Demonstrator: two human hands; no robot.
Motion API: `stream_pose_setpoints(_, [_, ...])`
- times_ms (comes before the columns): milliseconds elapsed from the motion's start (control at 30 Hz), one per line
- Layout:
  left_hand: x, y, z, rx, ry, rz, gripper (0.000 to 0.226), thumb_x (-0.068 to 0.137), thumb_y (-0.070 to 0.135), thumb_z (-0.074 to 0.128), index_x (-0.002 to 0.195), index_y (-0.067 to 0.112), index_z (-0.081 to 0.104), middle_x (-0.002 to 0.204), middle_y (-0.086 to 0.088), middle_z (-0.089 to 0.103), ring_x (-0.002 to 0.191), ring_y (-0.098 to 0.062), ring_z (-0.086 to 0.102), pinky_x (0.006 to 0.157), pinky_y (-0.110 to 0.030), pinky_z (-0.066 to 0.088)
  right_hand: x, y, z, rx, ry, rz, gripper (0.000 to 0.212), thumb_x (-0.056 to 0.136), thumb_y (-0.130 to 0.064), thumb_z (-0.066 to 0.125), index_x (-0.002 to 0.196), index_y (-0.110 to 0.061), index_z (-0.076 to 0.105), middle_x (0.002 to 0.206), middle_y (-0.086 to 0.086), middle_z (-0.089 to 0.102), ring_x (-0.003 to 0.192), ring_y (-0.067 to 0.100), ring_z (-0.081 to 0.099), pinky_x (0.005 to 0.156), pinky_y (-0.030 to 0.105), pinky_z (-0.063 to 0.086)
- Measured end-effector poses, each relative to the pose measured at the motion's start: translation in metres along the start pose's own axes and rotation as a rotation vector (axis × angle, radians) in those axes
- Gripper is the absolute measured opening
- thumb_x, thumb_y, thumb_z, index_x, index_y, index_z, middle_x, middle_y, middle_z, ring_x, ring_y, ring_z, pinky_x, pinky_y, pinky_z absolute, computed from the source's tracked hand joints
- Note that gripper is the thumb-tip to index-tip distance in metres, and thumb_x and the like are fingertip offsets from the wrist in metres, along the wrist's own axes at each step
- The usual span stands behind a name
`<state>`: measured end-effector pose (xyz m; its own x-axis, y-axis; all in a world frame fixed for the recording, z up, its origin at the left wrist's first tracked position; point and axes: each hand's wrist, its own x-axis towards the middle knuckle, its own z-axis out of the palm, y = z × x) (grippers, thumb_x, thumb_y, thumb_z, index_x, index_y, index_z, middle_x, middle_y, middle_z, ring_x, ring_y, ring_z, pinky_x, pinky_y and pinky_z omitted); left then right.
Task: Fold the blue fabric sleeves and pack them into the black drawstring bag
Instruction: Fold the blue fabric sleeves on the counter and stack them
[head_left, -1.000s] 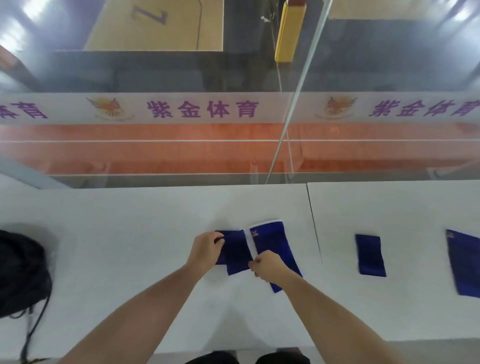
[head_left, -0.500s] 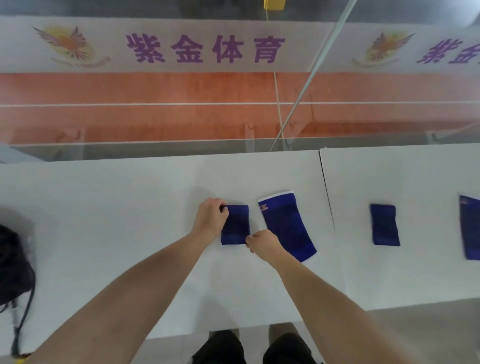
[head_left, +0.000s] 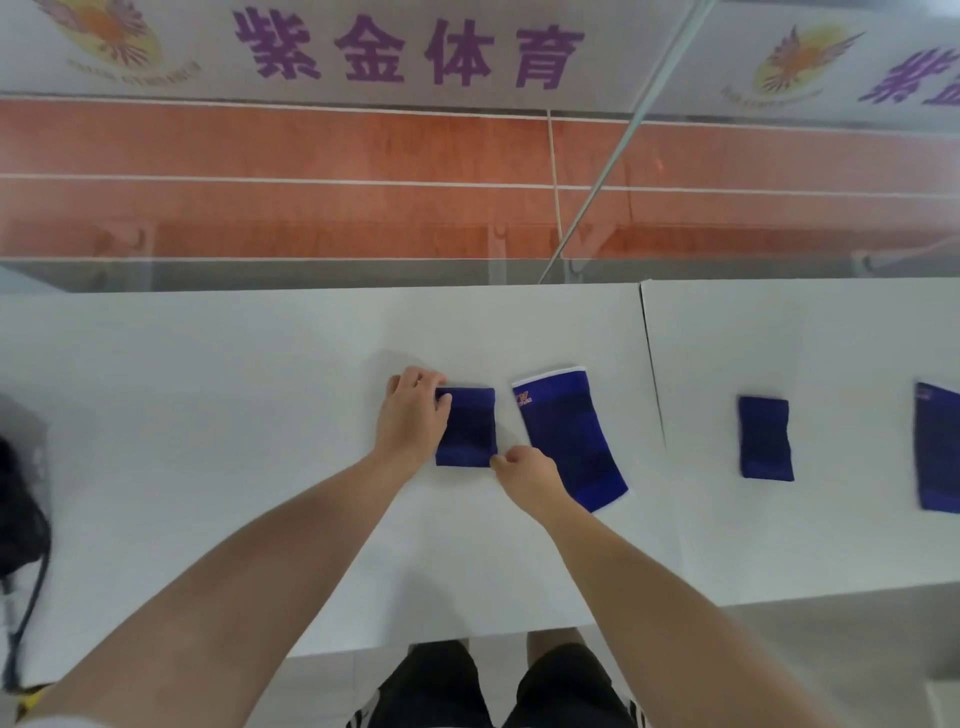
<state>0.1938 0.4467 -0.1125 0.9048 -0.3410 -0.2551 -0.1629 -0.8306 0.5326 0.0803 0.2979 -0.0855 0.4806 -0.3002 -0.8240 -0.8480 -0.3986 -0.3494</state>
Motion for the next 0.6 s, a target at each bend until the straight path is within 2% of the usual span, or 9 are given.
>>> stream_pose_setpoints(67, [-0.007, 0.008, -0.006, 0.063, -0.026, 0.096, 0.015, 0.096, 0.024, 0.053, 0.089, 0.014, 0.062, 0.095, -0.001, 0.062, 0.092, -0.024, 0.054, 0.074, -0.036, 0.049, -0.013, 0.001, -0.016, -0.004, 0.039, -0.007, 0.029, 0.095, -0.039, 0.048, 0.085, -0.015, 0.061, 0.080, 0.002, 0.063, 0.074, 0.019, 0.062, 0.071, 0.038, 0.056])
stream_pose_setpoints(167, [-0.017, 0.034, -0.015, 0.128, -0.284, 0.058, 0.032, 0.098, 0.032, 0.040, 0.075, 0.016, 0.056, 0.081, 0.002, 0.057, 0.079, -0.024, 0.058, 0.067, -0.034, 0.044, -0.033, 0.008, -0.051, -0.068, 0.098, -0.038, 0.029, 0.090, -0.035, 0.045, 0.070, -0.016, 0.053, 0.070, 0.001, 0.058, 0.065, 0.021, 0.056, 0.058, 0.036, 0.048])
stream_pose_setpoints(200, [-0.021, 0.045, -0.018, 0.165, -0.380, 0.050, 0.036, 0.099, 0.034, 0.036, 0.072, 0.018, 0.054, 0.080, 0.003, 0.056, 0.079, -0.024, 0.058, 0.068, -0.034, 0.045, -0.039, 0.011, -0.065, -0.105, 0.111, -0.048, 0.028, 0.089, -0.033, 0.042, 0.068, -0.015, 0.051, 0.070, 0.002, 0.058, 0.066, 0.024, 0.057, 0.060, 0.038, 0.048])
stream_pose_setpoints(267, [-0.027, 0.069, -0.020, 0.214, -0.466, 0.097, 0.042, 0.101, 0.035, 0.032, 0.067, 0.021, 0.052, 0.076, 0.005, 0.059, 0.077, -0.022, 0.060, 0.069, -0.034, 0.047, -0.049, 0.020, -0.093, -0.138, 0.150, -0.041, 0.027, 0.085, -0.030, 0.039, 0.069, -0.013, 0.052, 0.073, 0.005, 0.061, 0.068, 0.026, 0.058, 0.062, 0.041, 0.049])
stream_pose_setpoints(367, [-0.034, 0.112, -0.019, 0.268, -0.462, 0.140, 0.043, 0.099, 0.036, 0.032, 0.073, 0.014, 0.059, 0.084, -0.004, 0.069, 0.078, -0.026, 0.064, 0.070, -0.037, 0.052, -0.061, 0.042, -0.136, -0.171, 0.197, -0.020, 0.027, 0.086, -0.030, 0.040, 0.073, -0.012, 0.056, 0.077, 0.006, 0.061, 0.070, 0.024, 0.055, 0.064, 0.037, 0.045])
stream_pose_setpoints(433, [-0.037, 0.144, -0.013, 0.346, -0.473, 0.154, 0.041, 0.098, 0.034, 0.032, 0.081, 0.014, 0.064, 0.091, -0.006, 0.070, 0.080, -0.026, 0.061, 0.068, -0.036, 0.049, -0.066, 0.063, -0.160, -0.204, 0.214, -0.020, 0.025, 0.088, -0.028, 0.040, 0.073, -0.013, 0.053, 0.078, 0.004, 0.057, 0.079, 0.028, 0.058, 0.068, 0.036, 0.044])
stream_pose_setpoints(600, [-0.047, 0.234, 0.020, 0.385, -0.477, 0.174, 0.035, 0.095, 0.033, 0.038, 0.068, 0.017, 0.052, 0.082, -0.004, 0.067, 0.079, -0.024, 0.063, 0.072, -0.039, 0.052, -0.067, 0.139, -0.221, -0.190, 0.280, -0.042, 0.022, 0.086, -0.027, 0.042, 0.068, -0.014, 0.046, 0.073, 0.003, 0.054, 0.065, 0.022, 0.051, 0.057, 0.029, 0.039])
